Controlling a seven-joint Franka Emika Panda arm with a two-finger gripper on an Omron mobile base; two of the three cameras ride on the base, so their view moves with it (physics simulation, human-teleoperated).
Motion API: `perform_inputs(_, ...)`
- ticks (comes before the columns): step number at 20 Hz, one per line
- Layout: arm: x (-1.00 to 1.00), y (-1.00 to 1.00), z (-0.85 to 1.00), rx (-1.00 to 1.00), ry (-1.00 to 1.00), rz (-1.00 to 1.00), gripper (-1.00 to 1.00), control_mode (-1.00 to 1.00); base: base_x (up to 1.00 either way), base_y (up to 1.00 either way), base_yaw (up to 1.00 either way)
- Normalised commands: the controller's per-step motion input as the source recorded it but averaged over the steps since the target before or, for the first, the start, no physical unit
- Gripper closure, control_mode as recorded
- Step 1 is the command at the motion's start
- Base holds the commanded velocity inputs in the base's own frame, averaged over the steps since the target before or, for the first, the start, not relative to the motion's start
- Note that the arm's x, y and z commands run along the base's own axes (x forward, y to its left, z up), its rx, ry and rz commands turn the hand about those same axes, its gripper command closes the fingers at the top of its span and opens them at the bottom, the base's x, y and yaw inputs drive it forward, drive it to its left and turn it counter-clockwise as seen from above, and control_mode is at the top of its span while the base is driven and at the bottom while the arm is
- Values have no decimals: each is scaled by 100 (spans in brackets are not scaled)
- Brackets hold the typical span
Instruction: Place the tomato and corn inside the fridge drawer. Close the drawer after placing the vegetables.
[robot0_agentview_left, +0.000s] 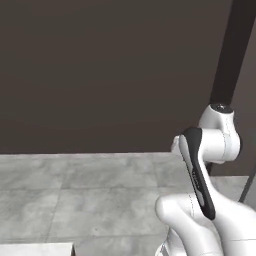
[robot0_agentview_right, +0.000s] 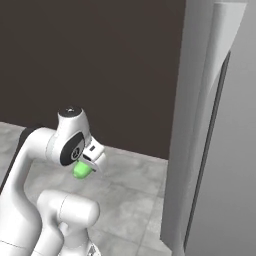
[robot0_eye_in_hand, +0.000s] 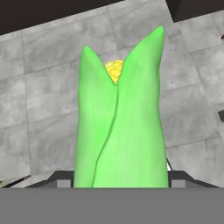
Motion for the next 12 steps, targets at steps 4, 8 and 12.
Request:
perform_inputs(4,0,0,0,0,0,0,100,100,79,0,-6)
perform_inputs(8,0,0,0,0,0,0,100,100,77,5,-8)
perform_inputs(12,0,0,0,0,0,0,100,100,62,2,-20)
